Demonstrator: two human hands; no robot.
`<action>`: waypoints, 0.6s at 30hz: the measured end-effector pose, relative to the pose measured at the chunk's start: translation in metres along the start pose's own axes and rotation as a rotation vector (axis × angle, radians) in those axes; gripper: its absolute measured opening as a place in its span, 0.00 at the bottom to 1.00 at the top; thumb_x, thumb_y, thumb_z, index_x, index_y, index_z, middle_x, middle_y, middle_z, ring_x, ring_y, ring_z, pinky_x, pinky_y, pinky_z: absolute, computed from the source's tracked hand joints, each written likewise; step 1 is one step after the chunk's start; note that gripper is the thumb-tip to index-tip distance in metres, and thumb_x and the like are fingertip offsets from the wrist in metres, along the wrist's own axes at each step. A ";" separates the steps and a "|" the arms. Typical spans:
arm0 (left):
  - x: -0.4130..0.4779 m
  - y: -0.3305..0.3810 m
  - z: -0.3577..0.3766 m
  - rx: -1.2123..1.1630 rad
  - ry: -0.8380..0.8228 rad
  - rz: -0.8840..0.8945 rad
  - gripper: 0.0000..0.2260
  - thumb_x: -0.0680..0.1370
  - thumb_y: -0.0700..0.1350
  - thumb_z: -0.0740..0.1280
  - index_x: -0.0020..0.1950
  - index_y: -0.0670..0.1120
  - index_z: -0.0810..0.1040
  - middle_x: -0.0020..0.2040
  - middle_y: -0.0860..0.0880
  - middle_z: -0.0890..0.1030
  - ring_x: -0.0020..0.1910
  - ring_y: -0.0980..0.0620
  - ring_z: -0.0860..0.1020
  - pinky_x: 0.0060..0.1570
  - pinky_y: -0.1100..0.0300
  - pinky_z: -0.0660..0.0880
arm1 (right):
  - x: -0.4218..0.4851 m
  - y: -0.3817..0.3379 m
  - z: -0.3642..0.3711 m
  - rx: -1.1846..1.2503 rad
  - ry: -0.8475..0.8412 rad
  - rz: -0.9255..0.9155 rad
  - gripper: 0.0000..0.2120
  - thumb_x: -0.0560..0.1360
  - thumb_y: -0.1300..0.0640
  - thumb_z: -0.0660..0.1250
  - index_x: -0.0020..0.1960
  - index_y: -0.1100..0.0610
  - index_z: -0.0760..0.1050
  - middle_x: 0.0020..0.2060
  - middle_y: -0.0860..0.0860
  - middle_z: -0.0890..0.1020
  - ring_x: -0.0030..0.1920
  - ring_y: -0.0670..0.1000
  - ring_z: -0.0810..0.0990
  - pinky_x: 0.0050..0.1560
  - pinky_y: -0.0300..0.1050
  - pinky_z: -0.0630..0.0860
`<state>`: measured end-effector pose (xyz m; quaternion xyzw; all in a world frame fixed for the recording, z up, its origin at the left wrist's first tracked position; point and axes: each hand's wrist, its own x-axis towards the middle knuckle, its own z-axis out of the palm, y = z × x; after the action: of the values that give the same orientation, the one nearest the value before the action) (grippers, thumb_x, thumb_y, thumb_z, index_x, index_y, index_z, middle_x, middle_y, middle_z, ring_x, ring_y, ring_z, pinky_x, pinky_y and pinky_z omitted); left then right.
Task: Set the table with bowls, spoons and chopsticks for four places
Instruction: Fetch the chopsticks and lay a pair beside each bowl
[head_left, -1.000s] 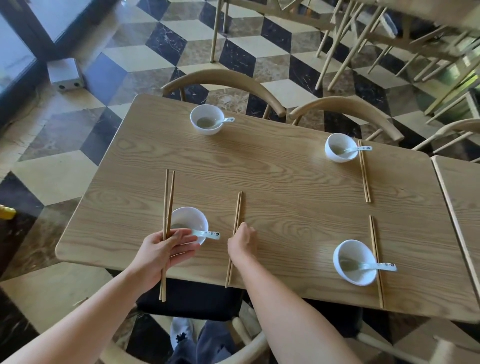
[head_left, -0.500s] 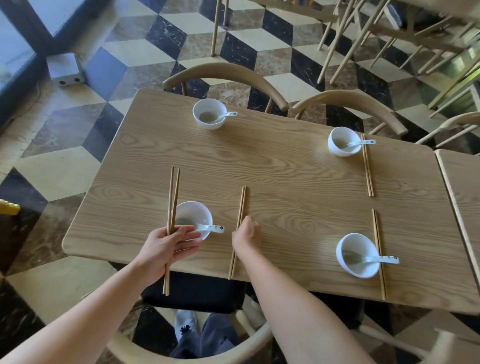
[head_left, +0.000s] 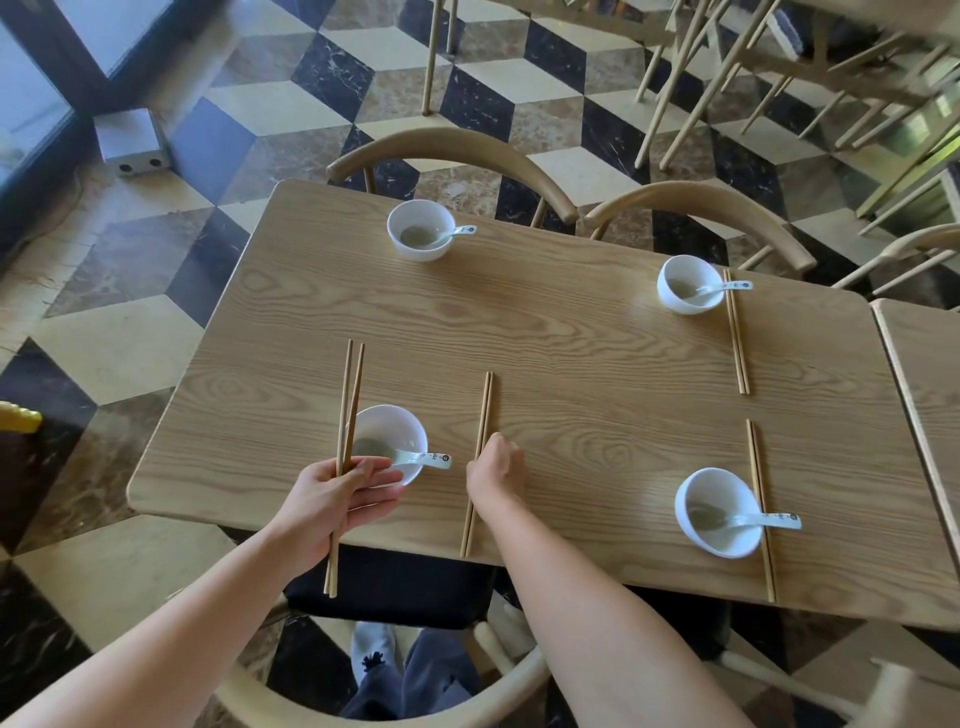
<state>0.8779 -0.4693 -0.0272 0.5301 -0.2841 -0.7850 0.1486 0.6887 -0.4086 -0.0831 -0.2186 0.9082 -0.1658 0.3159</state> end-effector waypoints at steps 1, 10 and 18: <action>0.000 0.000 0.001 0.004 -0.002 -0.001 0.11 0.83 0.40 0.62 0.60 0.34 0.77 0.53 0.35 0.85 0.49 0.41 0.85 0.49 0.50 0.83 | -0.002 -0.002 -0.003 -0.047 0.014 0.003 0.05 0.78 0.63 0.61 0.43 0.58 0.70 0.41 0.49 0.72 0.43 0.55 0.75 0.39 0.41 0.68; -0.013 0.010 0.045 0.225 -0.260 -0.159 0.20 0.79 0.53 0.64 0.55 0.35 0.79 0.43 0.41 0.84 0.25 0.53 0.75 0.21 0.66 0.69 | -0.027 -0.029 -0.058 0.935 -0.462 0.083 0.12 0.78 0.54 0.69 0.46 0.64 0.80 0.35 0.54 0.83 0.33 0.51 0.79 0.39 0.47 0.78; -0.021 0.005 0.078 0.201 -0.364 -0.154 0.18 0.80 0.59 0.62 0.46 0.44 0.75 0.36 0.43 0.79 0.24 0.52 0.72 0.20 0.66 0.63 | -0.032 -0.027 -0.082 1.052 -0.473 0.079 0.02 0.76 0.67 0.69 0.45 0.66 0.79 0.34 0.57 0.82 0.29 0.51 0.78 0.28 0.38 0.76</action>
<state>0.8144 -0.4400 0.0130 0.4117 -0.3415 -0.8447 -0.0191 0.6661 -0.4017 0.0063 -0.0290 0.6157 -0.5297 0.5826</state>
